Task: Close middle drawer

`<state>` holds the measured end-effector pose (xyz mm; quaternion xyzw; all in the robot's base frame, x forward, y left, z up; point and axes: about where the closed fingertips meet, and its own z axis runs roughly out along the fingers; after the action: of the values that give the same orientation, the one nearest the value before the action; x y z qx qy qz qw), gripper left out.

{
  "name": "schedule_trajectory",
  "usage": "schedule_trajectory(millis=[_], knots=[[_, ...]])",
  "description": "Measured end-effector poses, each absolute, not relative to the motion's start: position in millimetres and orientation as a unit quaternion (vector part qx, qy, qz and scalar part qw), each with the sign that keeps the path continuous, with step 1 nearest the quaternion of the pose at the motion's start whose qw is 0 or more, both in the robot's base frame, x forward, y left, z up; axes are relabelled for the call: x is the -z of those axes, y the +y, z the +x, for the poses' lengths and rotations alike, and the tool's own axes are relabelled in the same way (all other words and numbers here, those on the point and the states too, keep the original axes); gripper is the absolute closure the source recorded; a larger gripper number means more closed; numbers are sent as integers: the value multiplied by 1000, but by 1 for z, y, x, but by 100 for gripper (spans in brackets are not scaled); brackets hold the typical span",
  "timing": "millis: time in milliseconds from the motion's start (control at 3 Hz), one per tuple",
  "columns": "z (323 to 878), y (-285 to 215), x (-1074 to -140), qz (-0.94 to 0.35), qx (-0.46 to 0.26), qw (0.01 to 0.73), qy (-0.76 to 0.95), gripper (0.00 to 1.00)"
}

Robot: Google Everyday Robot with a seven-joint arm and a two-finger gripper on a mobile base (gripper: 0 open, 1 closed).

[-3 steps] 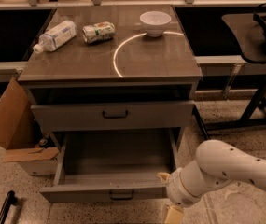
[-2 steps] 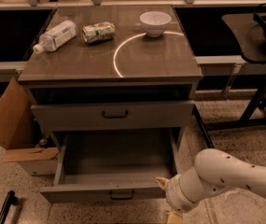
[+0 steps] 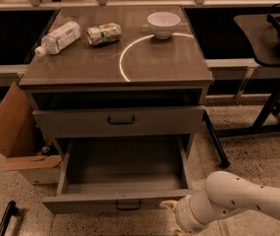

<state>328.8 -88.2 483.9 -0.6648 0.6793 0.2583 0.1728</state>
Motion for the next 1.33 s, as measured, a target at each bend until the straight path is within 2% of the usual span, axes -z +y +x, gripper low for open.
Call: schedule_trajectory(millis=[333,1000,1333], knots=[[330,-95,-463,-658,-260,176,685,42],[367,-108,-420,-599,-240,199,737,89],[389,-110,-409,-574,-210,213,763,100]])
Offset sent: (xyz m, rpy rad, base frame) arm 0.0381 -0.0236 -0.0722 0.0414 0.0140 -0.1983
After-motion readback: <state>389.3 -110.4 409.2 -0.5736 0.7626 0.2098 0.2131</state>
